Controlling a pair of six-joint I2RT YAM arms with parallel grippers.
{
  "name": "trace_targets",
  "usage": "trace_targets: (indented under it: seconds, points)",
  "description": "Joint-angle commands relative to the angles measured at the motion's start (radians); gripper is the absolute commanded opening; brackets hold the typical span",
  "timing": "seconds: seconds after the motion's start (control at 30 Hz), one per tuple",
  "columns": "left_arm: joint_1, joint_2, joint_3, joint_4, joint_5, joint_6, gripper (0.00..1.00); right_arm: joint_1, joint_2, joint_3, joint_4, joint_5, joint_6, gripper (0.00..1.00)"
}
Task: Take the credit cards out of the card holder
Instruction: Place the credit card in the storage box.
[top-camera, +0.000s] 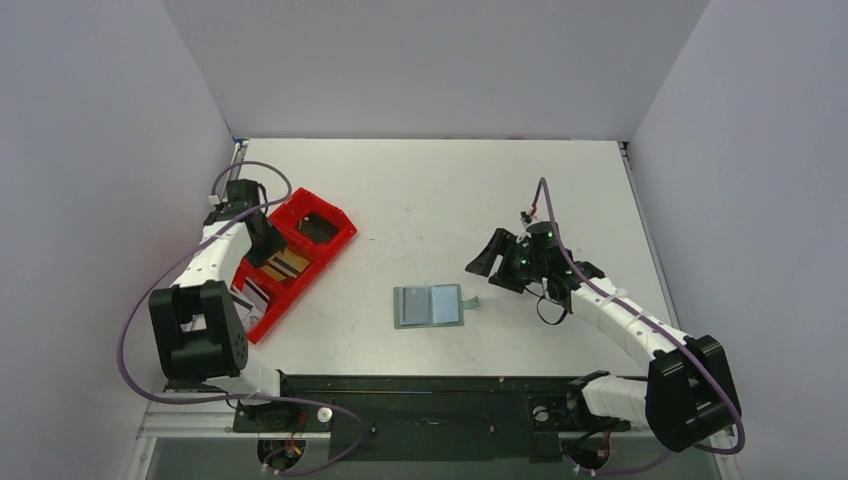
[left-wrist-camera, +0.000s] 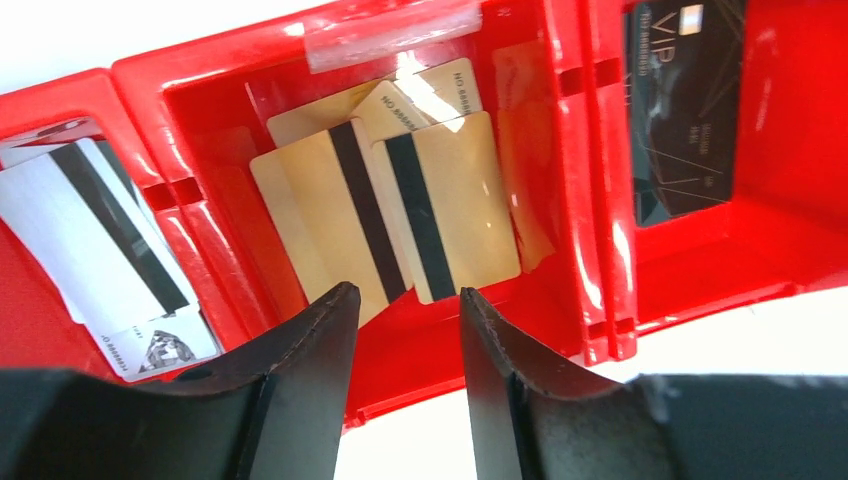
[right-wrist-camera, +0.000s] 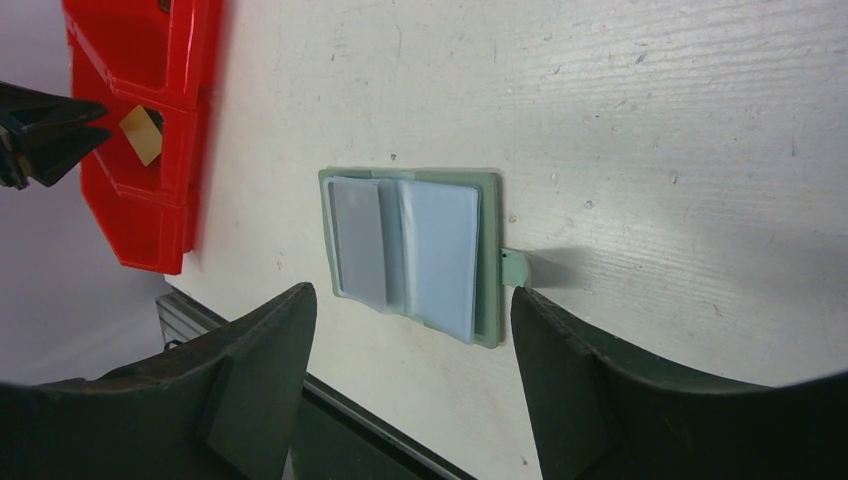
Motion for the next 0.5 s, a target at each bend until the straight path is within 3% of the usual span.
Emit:
trace_targets:
  seconds: [0.0,0.3,0.47]
  points:
    - [-0.015,-0.062,0.039,0.071,0.064,0.025,0.41,0.023,-0.003,0.041,-0.012,0.038,-0.025,0.67]
    - [-0.047,-0.070,0.028,0.128,0.175,0.030,0.45,0.108,-0.002,0.072,-0.048,0.119,-0.026,0.67]
    - [-0.103,-0.122,0.041,0.114,0.182,0.033,0.45,0.214,0.016,0.122,-0.081,0.212,-0.026,0.67]
